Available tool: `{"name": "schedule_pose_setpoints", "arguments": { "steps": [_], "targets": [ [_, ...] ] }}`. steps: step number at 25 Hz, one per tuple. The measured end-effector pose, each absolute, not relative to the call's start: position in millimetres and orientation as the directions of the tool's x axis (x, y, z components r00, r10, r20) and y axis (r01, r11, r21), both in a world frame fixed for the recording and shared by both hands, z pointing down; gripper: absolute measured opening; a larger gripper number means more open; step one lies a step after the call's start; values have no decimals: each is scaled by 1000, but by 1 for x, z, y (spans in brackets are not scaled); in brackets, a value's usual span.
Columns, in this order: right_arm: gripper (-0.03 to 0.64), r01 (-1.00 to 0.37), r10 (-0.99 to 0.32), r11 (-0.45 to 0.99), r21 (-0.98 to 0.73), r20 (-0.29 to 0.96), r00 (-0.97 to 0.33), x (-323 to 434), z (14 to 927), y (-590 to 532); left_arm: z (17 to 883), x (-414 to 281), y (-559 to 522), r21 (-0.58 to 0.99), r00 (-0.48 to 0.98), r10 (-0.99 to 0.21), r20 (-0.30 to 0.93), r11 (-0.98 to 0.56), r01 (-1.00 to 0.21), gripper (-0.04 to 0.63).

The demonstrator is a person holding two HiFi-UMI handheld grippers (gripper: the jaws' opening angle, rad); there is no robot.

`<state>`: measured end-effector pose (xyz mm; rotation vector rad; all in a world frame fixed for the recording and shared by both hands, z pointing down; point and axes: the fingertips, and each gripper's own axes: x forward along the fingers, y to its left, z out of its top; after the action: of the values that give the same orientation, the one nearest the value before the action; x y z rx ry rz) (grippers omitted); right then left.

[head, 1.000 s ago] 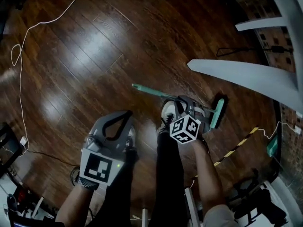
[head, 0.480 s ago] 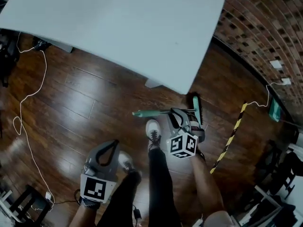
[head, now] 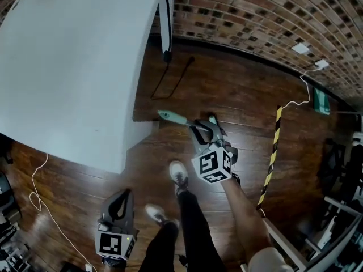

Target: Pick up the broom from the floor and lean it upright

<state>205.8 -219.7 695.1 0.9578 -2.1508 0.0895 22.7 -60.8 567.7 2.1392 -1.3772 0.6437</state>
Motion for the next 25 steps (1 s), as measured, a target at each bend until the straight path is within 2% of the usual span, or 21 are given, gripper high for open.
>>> {"name": "schedule_pose_setpoints", "arguments": {
  "steps": [5,11,17,21,25],
  "targets": [
    [91,-697,-630,688,200,640,-439,191,676,-263,573,21,-71,132,335,-683,649,-332,-934,0],
    [92,-669,-614,720,185,618,-491,156,662,-298,577,17,-89,139,308,-691,654,-291,-947,0],
    [95,-685,-618,707,174,623,-479,143,659,-315,583,1,-92,126,277,-706,652,-259,-957,0],
    [106,-696,-644,694,185,592,-485,140,659,-323,589,-6,-88,135,271,-703,657,-244,-960,0],
    [149,-702,-661,686,188,563,-496,140,657,-331,598,-12,-82,148,277,-665,693,-246,-958,0]
  ]
}}
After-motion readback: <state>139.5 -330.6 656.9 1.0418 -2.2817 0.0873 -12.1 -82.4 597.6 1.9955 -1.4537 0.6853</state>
